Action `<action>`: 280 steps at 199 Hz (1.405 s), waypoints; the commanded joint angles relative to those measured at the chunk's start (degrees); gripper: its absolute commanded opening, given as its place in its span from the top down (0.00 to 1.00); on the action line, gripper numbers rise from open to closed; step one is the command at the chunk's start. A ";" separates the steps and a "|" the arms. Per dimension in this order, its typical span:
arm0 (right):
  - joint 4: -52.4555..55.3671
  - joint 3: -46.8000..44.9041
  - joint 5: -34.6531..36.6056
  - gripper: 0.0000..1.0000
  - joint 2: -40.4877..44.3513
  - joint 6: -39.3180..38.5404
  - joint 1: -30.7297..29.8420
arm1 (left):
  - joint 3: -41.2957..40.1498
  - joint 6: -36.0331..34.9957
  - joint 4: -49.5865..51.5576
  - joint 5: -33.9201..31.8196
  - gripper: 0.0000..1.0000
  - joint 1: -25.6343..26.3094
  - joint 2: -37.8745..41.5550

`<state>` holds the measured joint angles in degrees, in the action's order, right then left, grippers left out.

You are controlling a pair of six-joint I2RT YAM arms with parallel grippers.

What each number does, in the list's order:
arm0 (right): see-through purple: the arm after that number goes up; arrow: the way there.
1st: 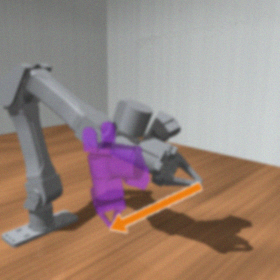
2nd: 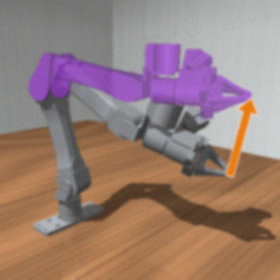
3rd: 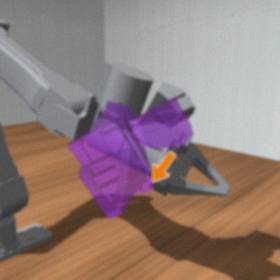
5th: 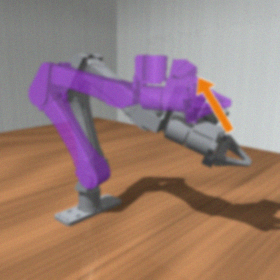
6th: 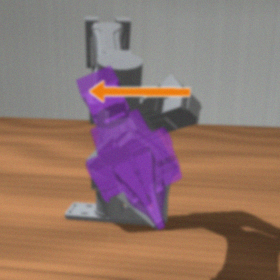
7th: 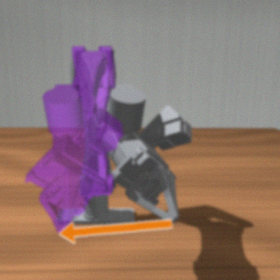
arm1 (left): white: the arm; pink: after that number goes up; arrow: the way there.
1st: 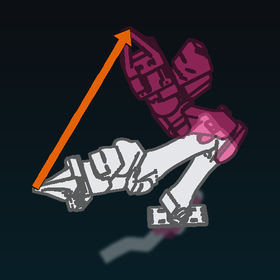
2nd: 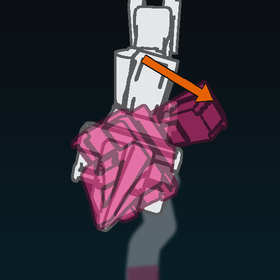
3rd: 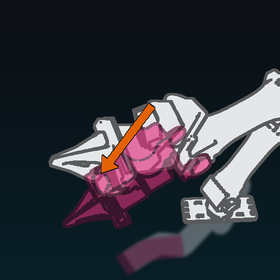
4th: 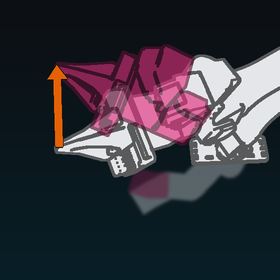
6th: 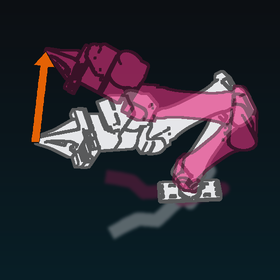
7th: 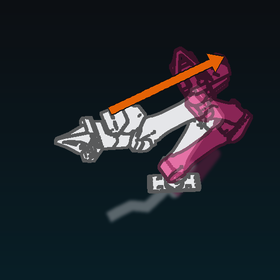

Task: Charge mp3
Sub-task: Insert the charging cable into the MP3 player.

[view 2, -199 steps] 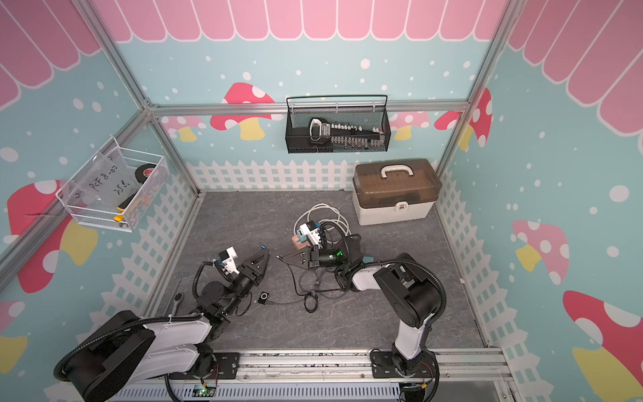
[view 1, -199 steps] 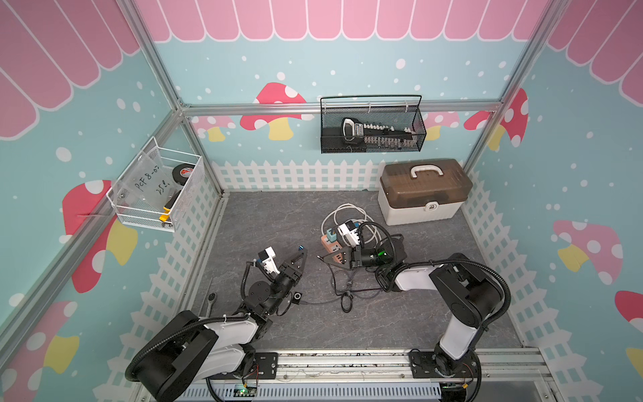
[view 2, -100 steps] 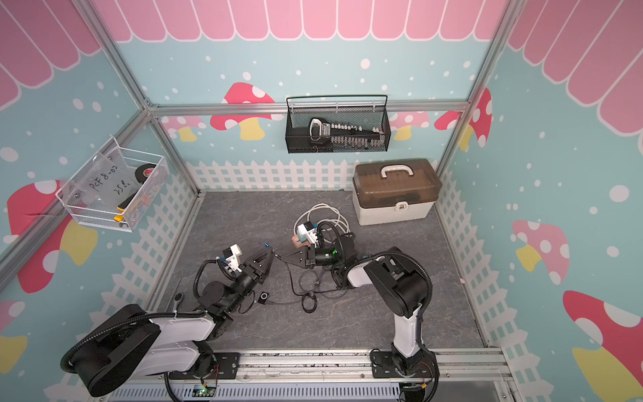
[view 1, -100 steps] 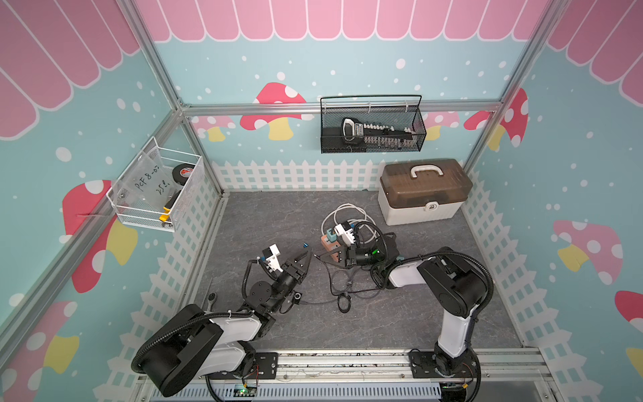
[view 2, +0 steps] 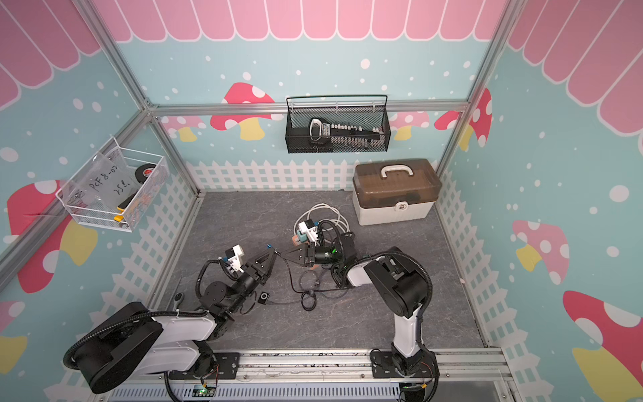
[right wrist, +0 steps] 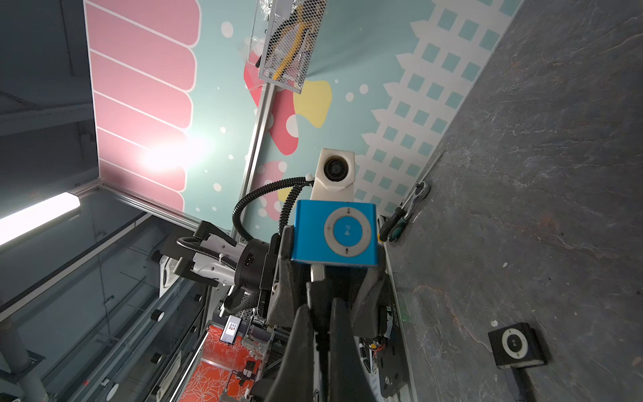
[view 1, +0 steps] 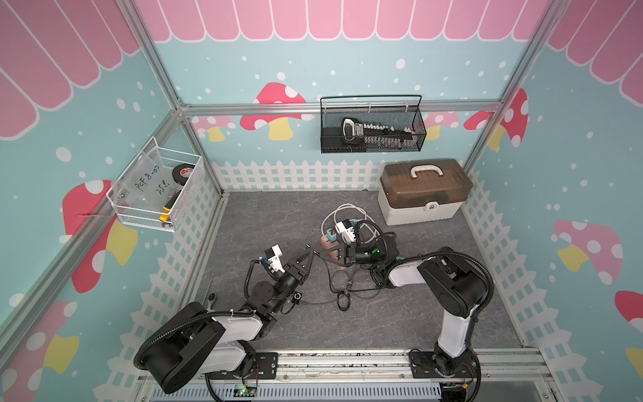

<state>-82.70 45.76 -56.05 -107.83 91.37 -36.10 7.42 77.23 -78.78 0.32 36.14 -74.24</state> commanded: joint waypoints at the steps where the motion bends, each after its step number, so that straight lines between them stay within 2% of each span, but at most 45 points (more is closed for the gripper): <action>1: -2.83 1.29 1.14 1.00 0.08 1.26 -0.32 | 0.23 0.82 -2.52 -0.94 1.00 0.42 -0.32; 121: -2.86 2.17 2.18 1.00 -0.54 1.70 -1.47 | 0.05 0.53 -2.52 -1.39 1.00 0.95 -0.45; 170: -2.82 2.38 5.89 1.00 -0.54 2.48 -1.44 | -0.56 0.03 -2.52 -1.46 1.00 1.22 -0.43; 280: -2.82 2.41 8.80 1.00 1.22 5.79 -1.96 | 0.29 -1.48 -2.52 -0.32 1.00 2.57 -2.20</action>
<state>-82.17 46.59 -51.11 -107.79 95.00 -37.60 7.42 76.71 -80.49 -3.09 36.95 -75.44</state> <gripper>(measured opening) 0.051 0.353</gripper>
